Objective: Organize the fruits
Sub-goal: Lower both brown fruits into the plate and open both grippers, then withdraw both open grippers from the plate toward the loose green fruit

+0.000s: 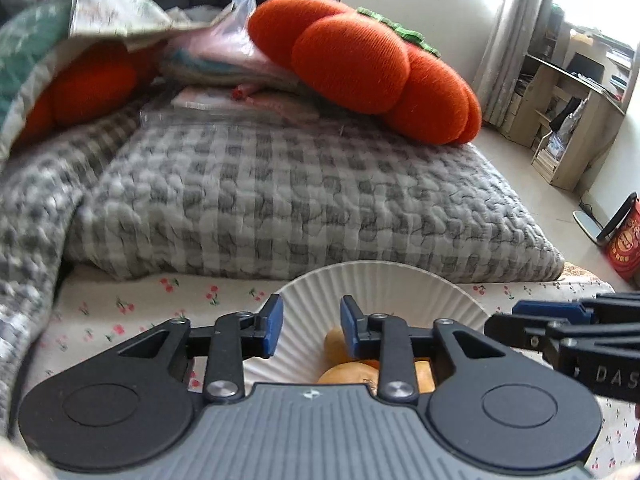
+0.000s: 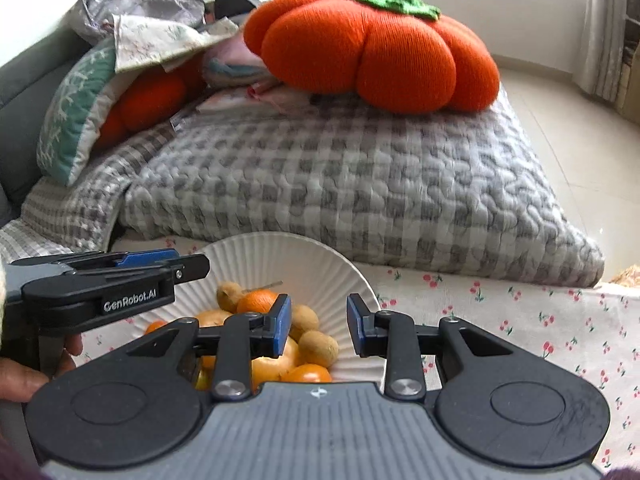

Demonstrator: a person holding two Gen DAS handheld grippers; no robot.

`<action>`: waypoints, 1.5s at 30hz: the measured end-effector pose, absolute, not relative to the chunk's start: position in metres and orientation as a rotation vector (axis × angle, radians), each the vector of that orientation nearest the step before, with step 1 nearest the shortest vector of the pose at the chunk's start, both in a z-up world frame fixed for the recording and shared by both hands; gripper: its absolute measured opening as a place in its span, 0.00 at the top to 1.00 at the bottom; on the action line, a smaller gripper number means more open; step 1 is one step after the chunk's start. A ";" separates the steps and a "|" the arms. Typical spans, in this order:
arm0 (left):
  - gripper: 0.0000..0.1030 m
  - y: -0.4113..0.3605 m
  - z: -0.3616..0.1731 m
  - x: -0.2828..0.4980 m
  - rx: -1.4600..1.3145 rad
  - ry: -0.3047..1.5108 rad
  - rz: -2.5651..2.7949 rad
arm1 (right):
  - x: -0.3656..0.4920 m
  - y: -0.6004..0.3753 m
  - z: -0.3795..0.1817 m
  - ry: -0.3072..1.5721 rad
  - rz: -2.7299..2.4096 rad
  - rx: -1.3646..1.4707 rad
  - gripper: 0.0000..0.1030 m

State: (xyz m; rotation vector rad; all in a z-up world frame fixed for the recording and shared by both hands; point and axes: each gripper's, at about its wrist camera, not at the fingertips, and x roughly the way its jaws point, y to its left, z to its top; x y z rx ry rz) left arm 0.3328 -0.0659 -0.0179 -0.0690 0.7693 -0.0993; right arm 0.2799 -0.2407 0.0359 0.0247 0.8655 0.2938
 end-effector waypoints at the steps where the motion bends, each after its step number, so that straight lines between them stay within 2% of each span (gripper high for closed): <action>1: 0.64 -0.067 -0.013 0.329 -0.052 0.763 -0.092 | 0.279 -0.240 0.038 0.858 0.295 0.016 0.72; 2: 0.60 -0.069 -0.009 0.326 -0.029 0.761 -0.079 | 0.277 -0.239 0.041 0.849 0.295 0.003 0.72; 8: 0.54 -0.073 0.015 0.300 0.095 0.729 0.000 | 0.265 -0.232 0.062 0.810 0.326 -0.012 0.71; 11: 0.53 -0.077 0.023 0.290 0.103 0.753 0.021 | 0.259 -0.224 0.074 0.803 0.339 -0.015 0.71; 16: 0.48 -0.082 0.037 0.268 0.165 0.723 0.063 | 0.240 -0.210 0.088 0.841 0.343 -0.035 0.58; 28: 0.43 -0.065 0.046 0.207 0.146 0.771 0.083 | 0.181 -0.187 0.105 0.852 0.362 -0.135 0.51; 38: 0.28 -0.068 0.049 0.165 0.142 0.798 0.044 | 0.133 -0.190 0.105 0.871 0.375 -0.137 0.47; 41: 0.18 -0.069 0.047 0.155 0.155 0.807 0.035 | 0.127 -0.191 0.105 0.887 0.396 -0.148 0.42; 43: 0.17 -0.070 0.041 0.152 0.154 0.837 0.023 | 0.122 -0.191 0.101 0.903 0.405 -0.173 0.35; 45: 0.17 -0.070 0.033 0.152 0.158 0.878 -0.007 | 0.122 -0.191 0.096 0.927 0.417 -0.200 0.32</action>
